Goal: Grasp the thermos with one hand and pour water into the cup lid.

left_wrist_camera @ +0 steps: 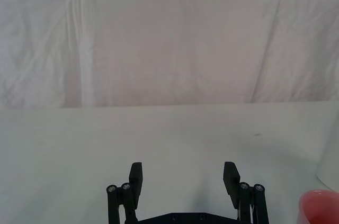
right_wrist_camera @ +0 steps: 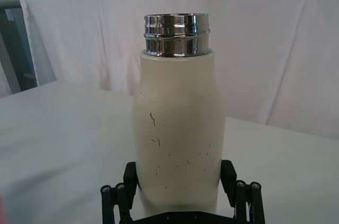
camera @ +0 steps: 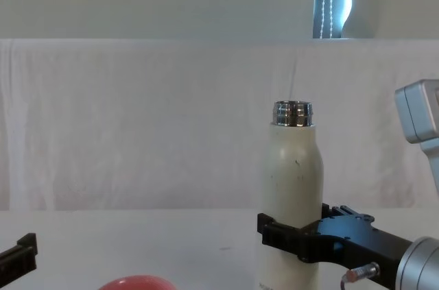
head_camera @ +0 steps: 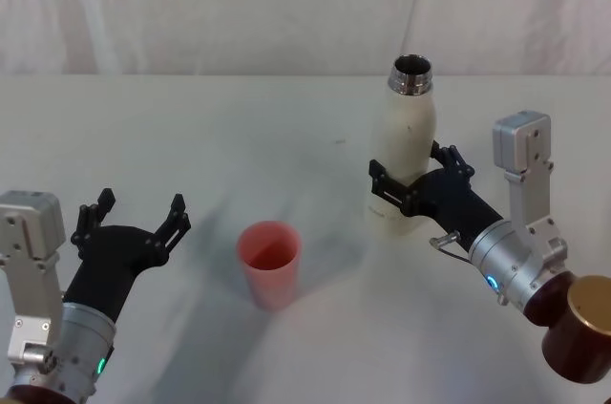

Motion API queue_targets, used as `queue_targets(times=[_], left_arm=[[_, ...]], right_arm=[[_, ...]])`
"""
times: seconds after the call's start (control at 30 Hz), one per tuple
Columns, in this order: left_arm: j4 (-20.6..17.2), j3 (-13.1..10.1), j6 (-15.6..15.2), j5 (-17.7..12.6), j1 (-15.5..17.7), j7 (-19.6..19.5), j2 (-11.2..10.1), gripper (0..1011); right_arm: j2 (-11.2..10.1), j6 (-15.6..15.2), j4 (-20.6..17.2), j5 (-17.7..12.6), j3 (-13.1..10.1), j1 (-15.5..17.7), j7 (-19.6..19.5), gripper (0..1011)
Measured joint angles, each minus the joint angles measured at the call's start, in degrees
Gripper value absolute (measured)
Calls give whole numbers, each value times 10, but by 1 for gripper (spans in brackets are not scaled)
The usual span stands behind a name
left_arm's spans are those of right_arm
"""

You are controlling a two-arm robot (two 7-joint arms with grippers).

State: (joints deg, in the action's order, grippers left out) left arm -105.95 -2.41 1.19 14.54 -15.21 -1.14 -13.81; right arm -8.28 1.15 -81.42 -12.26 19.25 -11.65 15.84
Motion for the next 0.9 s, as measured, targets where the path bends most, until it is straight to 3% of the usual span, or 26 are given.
queue_targets(times=[0.9], left_arm=[[0, 0, 0, 0, 0, 0, 0, 1001]], right_arm=[[6, 0, 15, -5, 9, -19, 3, 1003]])
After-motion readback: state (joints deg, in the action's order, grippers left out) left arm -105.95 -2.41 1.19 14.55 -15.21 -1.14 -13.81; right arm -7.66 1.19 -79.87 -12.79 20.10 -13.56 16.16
